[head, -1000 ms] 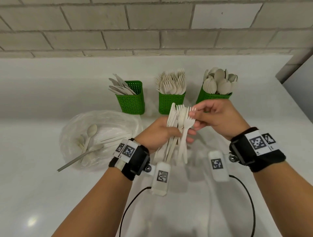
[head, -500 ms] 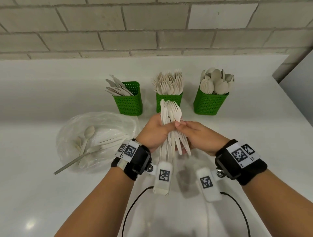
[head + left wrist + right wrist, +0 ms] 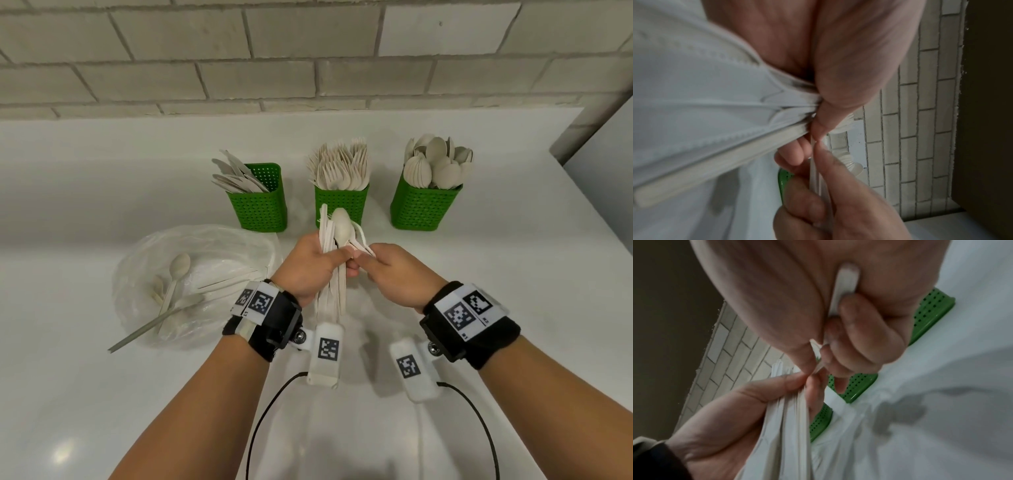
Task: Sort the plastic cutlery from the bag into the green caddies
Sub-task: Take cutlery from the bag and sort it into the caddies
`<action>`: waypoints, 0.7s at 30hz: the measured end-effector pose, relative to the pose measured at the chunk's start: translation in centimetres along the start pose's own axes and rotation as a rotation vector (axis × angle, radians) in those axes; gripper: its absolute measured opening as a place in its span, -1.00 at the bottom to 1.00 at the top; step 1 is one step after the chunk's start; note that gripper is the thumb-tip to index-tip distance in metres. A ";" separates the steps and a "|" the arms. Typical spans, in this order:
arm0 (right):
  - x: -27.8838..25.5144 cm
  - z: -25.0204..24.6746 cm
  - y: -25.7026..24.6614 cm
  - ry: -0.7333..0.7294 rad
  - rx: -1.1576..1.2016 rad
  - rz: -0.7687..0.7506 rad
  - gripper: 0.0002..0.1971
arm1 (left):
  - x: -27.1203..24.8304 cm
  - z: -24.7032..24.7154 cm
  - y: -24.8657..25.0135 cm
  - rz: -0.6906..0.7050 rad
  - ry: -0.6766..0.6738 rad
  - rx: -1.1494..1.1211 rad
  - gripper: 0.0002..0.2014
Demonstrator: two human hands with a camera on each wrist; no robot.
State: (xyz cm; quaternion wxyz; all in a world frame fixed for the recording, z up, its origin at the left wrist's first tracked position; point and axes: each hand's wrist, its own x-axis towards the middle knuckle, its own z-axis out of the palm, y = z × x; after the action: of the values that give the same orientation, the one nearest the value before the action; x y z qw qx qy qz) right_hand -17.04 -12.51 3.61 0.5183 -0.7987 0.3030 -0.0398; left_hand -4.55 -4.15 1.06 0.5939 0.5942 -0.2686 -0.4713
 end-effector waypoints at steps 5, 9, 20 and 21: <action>0.6 -1.7 1.9 0.251 -0.192 0.062 -0.60 | 0.1 -0.4 -0.3 -0.014 0.127 -0.006 -0.83; -0.3 -1.7 1.6 0.182 0.155 0.004 -0.58 | 0.7 -0.6 0.1 0.060 0.275 -0.092 -0.83; -1.1 -0.4 3.1 -0.126 0.123 0.072 -0.70 | 0.4 -0.4 1.7 0.131 0.348 -0.393 -0.73; -1.3 -0.9 2.9 -0.118 0.102 0.076 -0.71 | 0.3 -0.6 1.7 0.131 0.345 -0.405 -0.75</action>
State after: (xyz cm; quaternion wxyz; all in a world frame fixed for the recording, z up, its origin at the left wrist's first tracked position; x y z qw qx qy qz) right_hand -19.70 -13.41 1.84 0.5763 -0.7602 0.2997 0.0116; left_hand -3.48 -4.35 2.54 0.7669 0.5160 -0.1016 -0.3678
